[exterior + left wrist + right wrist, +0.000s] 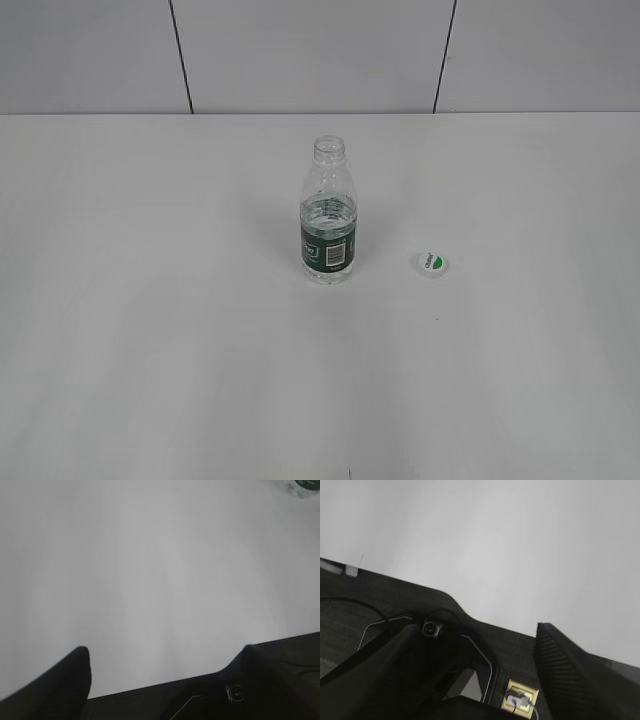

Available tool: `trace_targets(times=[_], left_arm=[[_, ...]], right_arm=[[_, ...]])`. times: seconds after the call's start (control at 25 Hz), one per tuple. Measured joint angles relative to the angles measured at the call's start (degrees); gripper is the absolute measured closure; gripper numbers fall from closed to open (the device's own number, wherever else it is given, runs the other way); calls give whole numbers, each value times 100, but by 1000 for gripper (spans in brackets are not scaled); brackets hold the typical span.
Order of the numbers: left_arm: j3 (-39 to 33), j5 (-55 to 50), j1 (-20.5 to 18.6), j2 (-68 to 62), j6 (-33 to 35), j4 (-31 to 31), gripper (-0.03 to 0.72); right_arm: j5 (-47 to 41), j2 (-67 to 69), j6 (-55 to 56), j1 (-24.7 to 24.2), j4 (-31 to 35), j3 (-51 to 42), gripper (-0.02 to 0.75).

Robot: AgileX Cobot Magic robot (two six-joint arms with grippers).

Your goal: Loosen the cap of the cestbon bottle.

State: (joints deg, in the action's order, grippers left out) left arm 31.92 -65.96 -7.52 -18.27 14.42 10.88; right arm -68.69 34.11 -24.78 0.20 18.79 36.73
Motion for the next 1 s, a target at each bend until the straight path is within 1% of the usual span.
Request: trace_targets(times=[0.2, 0.32, 0.44, 0.68, 0.76, 1.0], left_arm=[[-111, 225, 0, 1005, 0, 42, 137], [-142, 272, 0, 1457, 0, 55, 137], [-155, 325, 0, 1782, 0, 55, 137], [-155, 336, 0, 1862, 0, 66, 137], [-156, 336, 12, 1862, 0, 66, 137], [-161, 354, 115, 1862, 0, 92, 137]], right_arm=[[416, -893, 160, 0, -353, -446, 202], [456, -1307, 548, 0, -583, -695, 202], [469, -1739, 681, 0, -637, -726, 202], [476, -3028, 927, 0, -796, -726, 204], [503, -3374, 977, 0, -851, -726, 216], [505, -3447, 1008, -7, -882, -731, 244]])
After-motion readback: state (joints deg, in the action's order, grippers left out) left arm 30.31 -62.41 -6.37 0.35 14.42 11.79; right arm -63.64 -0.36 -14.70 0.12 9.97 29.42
